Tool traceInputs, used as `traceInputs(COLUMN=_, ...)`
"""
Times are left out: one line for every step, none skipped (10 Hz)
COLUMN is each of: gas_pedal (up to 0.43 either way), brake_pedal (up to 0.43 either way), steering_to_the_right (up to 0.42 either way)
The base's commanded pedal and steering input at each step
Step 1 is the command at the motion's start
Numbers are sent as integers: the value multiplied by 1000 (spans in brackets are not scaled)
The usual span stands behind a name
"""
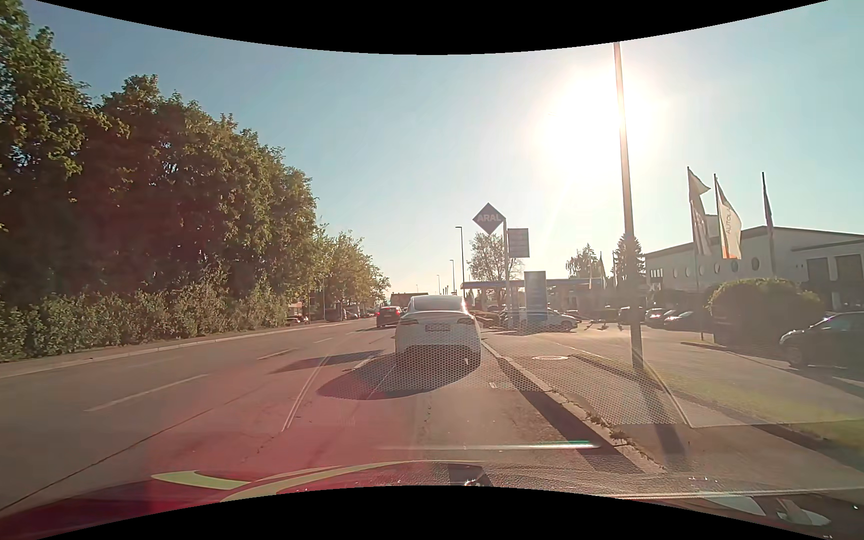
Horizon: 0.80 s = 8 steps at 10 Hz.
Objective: Follow the waypoints while adhering to traffic rules and regulations
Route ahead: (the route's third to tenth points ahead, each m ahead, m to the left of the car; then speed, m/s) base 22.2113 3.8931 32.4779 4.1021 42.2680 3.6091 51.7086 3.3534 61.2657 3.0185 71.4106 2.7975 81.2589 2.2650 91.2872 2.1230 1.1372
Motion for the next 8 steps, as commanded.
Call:
traceInputs(gas_pedal=0, brake_pedal=0, steering_to_the_right=-2)
traceInputs(gas_pedal=0, brake_pedal=0, steering_to_the_right=-2)
traceInputs(gas_pedal=0, brake_pedal=0, steering_to_the_right=-2)
traceInputs(gas_pedal=0, brake_pedal=0, steering_to_the_right=-1)
traceInputs(gas_pedal=0, brake_pedal=0, steering_to_the_right=-2)
traceInputs(gas_pedal=0, brake_pedal=0, steering_to_the_right=-2)
traceInputs(gas_pedal=0, brake_pedal=0, steering_to_the_right=-2)
traceInputs(gas_pedal=0, brake_pedal=0, steering_to_the_right=-1)
